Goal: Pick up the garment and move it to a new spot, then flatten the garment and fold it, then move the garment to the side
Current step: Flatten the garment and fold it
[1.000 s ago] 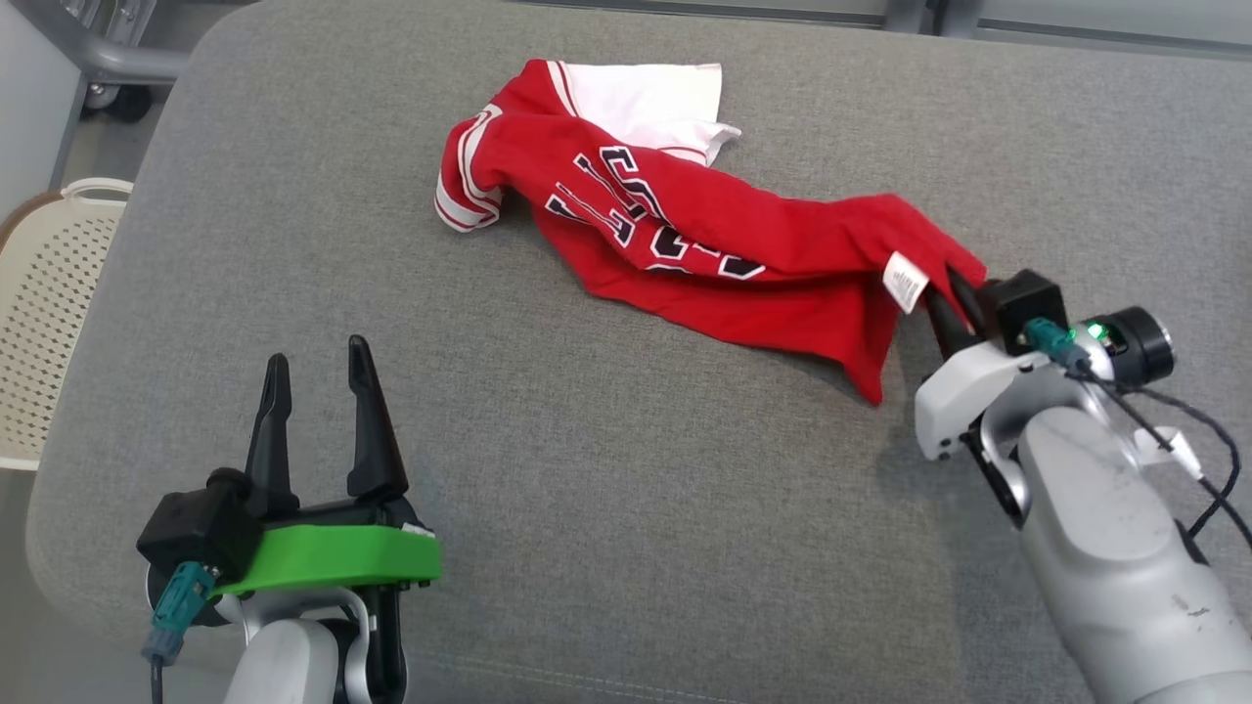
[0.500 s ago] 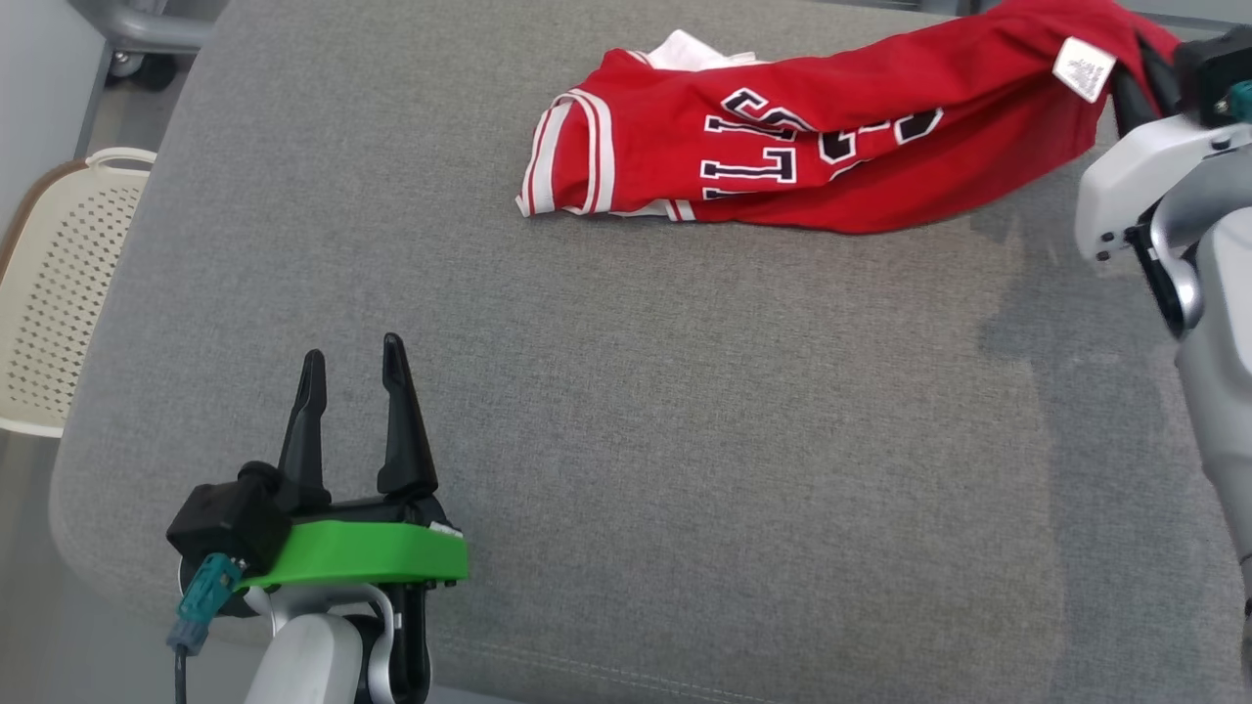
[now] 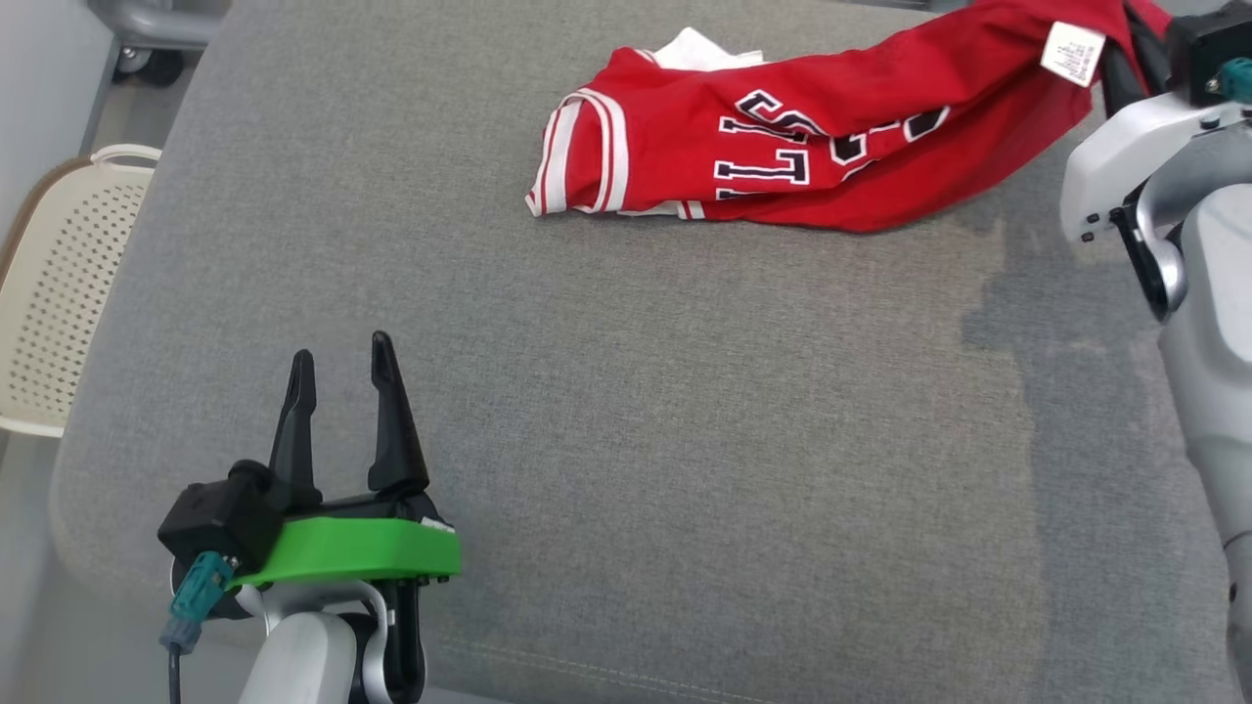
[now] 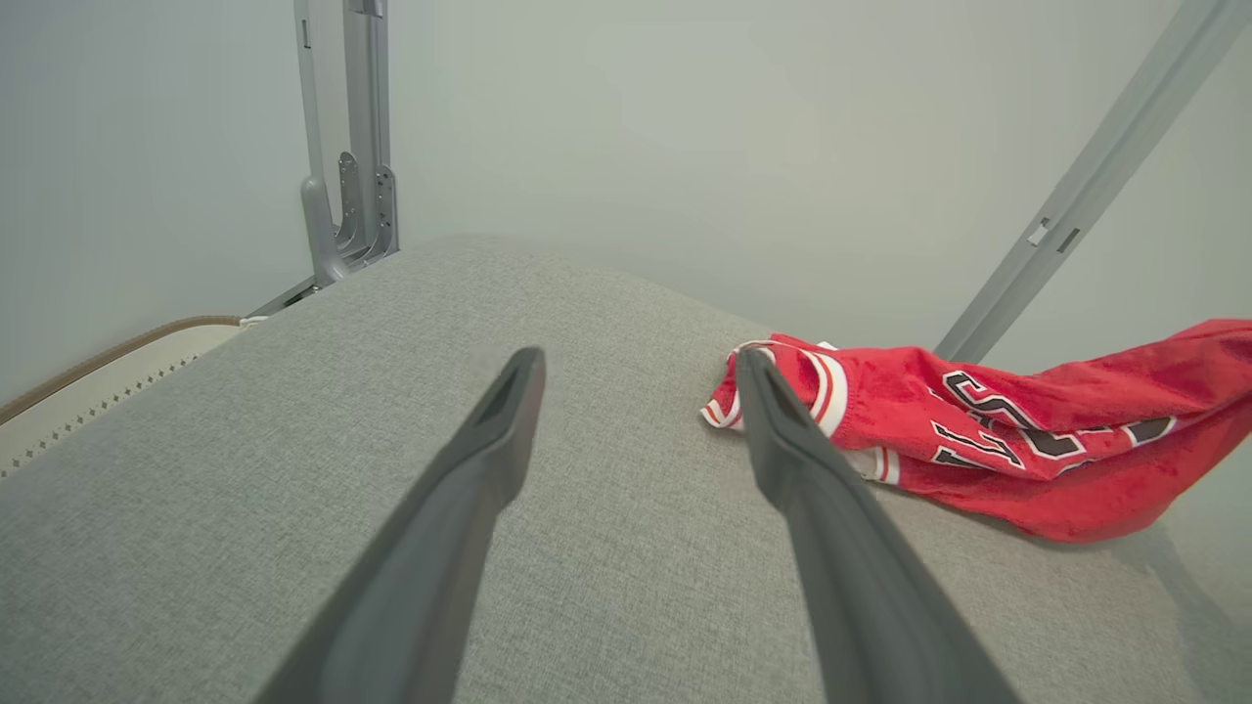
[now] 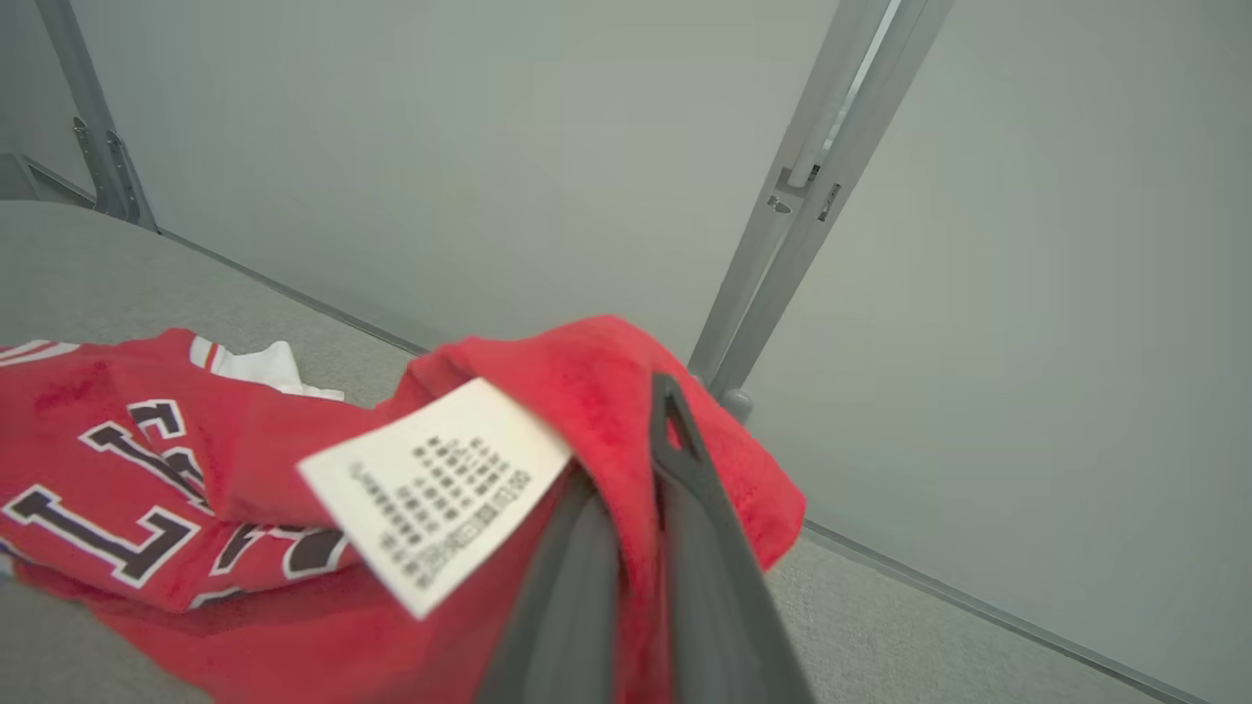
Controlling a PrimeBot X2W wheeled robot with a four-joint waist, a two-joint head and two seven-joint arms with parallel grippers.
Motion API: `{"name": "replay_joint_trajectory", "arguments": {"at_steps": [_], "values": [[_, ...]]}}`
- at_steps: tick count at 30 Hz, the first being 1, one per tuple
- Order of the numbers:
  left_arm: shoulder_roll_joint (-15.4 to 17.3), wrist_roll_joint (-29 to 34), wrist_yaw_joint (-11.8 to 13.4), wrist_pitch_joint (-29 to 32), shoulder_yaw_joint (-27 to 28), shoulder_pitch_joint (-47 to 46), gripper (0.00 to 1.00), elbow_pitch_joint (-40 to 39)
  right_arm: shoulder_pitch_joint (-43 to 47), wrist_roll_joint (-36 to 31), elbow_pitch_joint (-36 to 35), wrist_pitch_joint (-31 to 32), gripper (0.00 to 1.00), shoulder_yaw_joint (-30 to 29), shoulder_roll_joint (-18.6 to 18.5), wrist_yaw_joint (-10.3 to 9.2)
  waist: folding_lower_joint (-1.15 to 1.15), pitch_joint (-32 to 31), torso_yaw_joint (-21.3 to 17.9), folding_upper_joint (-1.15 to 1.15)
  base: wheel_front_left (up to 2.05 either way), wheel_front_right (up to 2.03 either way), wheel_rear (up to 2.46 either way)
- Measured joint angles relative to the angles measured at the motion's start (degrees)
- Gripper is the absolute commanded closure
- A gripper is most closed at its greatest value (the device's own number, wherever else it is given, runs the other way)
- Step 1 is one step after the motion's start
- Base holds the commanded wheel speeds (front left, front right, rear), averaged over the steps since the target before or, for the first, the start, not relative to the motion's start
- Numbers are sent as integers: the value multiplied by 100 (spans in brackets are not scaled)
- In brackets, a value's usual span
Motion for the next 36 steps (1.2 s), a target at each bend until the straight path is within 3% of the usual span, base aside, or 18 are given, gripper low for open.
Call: {"name": "replay_joint_trajectory", "arguments": {"at_steps": [6,9,10,18,22,27,36], "values": [[-2,46,-26,0,36,62,0,12,572,556,-779,166,100,519,208,0,0,-139,-302,0,0,0,0],[-2,82,-29,0,74,89,0,21,1113,1101,-1752,558,100,945,199,0,0,-242,-510,0,0,0,0],[-2,82,-29,0,74,89,0,21,1113,1101,-1752,558,100,945,199,0,0,-242,-510,0,0,0,0],[-2,96,-34,0,98,113,0,16,2017,1681,-4219,1535,100,1230,-54,-1,0,-465,-845,0,0,0,0],[-2,96,-58,0,81,113,0,0,2364,1846,-4890,2106,100,1133,-35,0,0,-504,-891,0,0,0,0],[-1,46,-78,-1,18,94,0,7,2558,1907,-4419,2486,100,766,-9,-1,0,-424,-787,0,0,0,0],[-1,-22,-85,-1,-145,-47,0,43,1853,1427,-2015,2022,100,119,-123,-1,0,-158,-404,0,0,0,0]]}}
